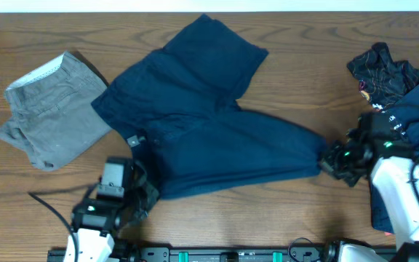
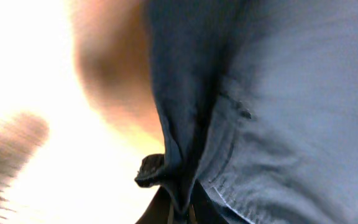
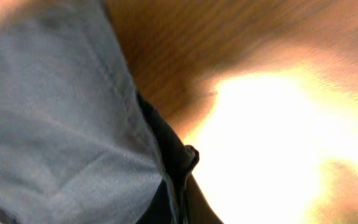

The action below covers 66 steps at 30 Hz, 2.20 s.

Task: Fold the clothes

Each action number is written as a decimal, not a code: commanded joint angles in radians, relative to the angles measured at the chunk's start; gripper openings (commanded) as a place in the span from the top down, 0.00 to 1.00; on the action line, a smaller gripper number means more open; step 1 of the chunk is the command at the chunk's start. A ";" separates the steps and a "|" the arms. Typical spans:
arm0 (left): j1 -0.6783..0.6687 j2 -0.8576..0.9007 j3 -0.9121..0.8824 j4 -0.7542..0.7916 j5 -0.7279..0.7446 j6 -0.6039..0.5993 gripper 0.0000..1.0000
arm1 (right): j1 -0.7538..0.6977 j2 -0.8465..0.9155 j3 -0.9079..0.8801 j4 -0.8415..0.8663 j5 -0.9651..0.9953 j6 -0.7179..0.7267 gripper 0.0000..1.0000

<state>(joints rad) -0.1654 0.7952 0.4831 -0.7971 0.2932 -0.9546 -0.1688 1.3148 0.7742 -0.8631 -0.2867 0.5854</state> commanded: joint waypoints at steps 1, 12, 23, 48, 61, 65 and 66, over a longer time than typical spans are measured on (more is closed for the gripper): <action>-0.003 0.022 0.165 -0.068 -0.035 0.164 0.94 | -0.073 -0.003 0.128 -0.074 0.107 -0.071 0.99; -0.159 0.074 0.460 -0.341 -0.032 0.228 0.94 | -0.175 -0.149 0.347 -0.397 0.182 -0.201 0.99; -0.209 0.006 0.669 -0.505 -0.058 0.228 0.94 | -0.175 -0.232 0.609 -0.517 0.260 -0.350 0.99; -0.277 0.412 0.583 -0.206 -0.043 0.127 0.61 | 0.018 0.077 0.682 -0.327 0.386 -0.422 0.99; -0.381 0.834 0.568 -0.054 -0.013 0.224 0.77 | 0.016 0.077 0.682 -0.378 0.397 -0.422 0.99; -0.401 0.920 0.568 -0.035 -0.016 0.237 0.77 | 0.016 0.077 0.682 -0.385 0.414 -0.421 0.99; -0.404 0.938 0.568 -0.027 -0.016 0.245 0.77 | 0.016 0.077 0.682 -0.387 0.414 -0.421 0.99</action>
<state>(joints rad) -0.5598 1.6966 1.0630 -0.8299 0.2741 -0.7452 -0.1627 1.3987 1.4464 -1.2449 0.1059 0.1520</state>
